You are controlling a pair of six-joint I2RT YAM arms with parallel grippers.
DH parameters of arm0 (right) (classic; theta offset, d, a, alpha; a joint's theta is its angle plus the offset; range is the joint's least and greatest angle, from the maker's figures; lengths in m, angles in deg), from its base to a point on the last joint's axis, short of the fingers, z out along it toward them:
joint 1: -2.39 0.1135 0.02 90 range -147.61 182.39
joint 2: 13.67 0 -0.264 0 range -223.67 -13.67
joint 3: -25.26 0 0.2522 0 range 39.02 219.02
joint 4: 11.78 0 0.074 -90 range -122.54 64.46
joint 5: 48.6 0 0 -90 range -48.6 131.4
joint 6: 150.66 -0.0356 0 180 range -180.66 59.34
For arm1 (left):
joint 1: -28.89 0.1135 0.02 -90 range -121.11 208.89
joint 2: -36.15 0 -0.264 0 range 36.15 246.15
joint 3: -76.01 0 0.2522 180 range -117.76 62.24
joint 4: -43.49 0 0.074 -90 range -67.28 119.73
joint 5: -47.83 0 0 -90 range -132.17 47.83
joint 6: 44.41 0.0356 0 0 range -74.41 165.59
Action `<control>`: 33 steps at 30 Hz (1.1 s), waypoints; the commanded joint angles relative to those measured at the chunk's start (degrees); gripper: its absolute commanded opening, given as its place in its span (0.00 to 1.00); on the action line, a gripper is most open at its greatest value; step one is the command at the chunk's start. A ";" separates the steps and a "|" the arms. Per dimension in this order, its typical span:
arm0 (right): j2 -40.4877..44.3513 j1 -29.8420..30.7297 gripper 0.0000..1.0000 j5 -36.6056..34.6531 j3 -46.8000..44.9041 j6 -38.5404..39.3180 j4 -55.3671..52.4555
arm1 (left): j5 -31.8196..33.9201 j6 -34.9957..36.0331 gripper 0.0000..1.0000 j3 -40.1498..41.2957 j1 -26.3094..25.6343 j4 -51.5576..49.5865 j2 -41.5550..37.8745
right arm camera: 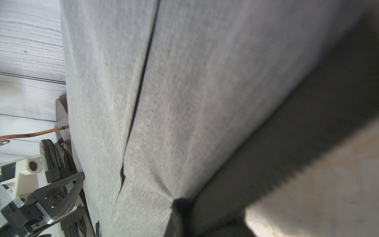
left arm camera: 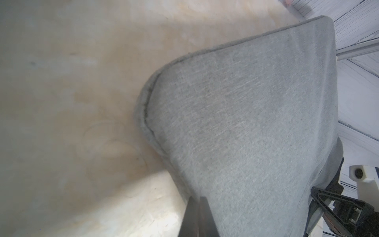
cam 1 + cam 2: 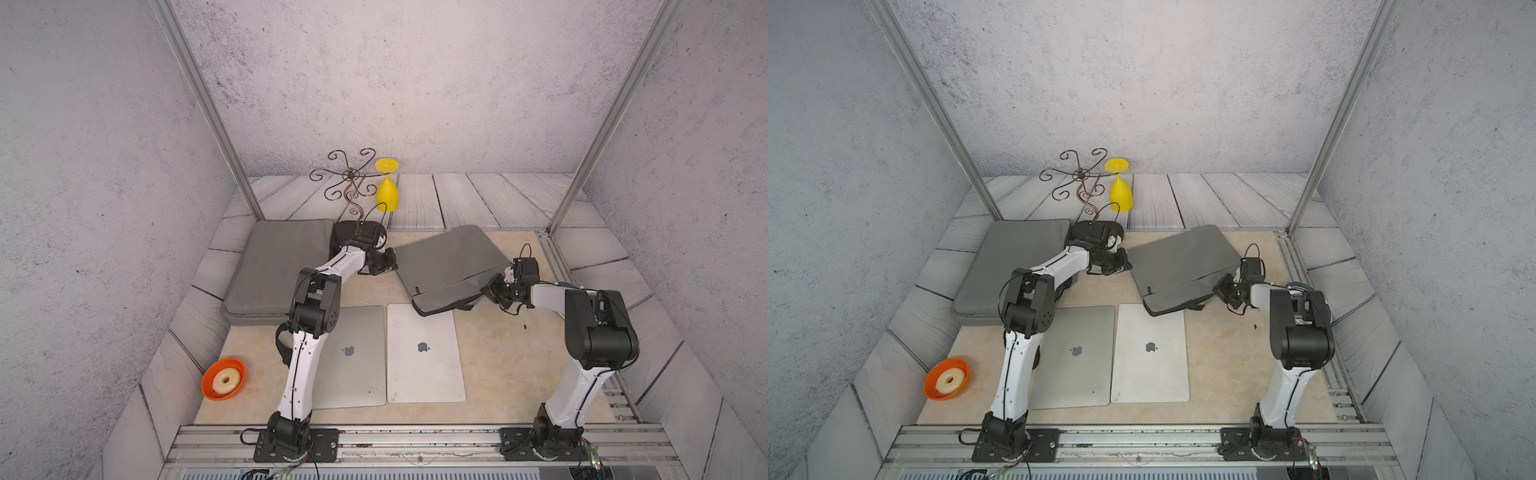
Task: Open the zippered laptop bag and take out the laptop
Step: Adjust the zippered laptop bag at the center of the board.
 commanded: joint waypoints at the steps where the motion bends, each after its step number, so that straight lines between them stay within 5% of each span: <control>1: 1.55 -1.29 0.01 -1.19 3.94 4.23 -3.53 | -1.51 0.14 0.00 3.62 -2.36 0.85 -6.20; 20: -17.01 -1.09 0.01 2.76 37.36 27.01 -27.16 | 2.67 -17.69 0.00 32.92 -13.63 14.22 -28.74; 33: -26.80 1.96 0.05 4.54 47.80 29.27 -28.03 | 4.35 -19.95 0.00 36.80 -15.87 13.61 -32.39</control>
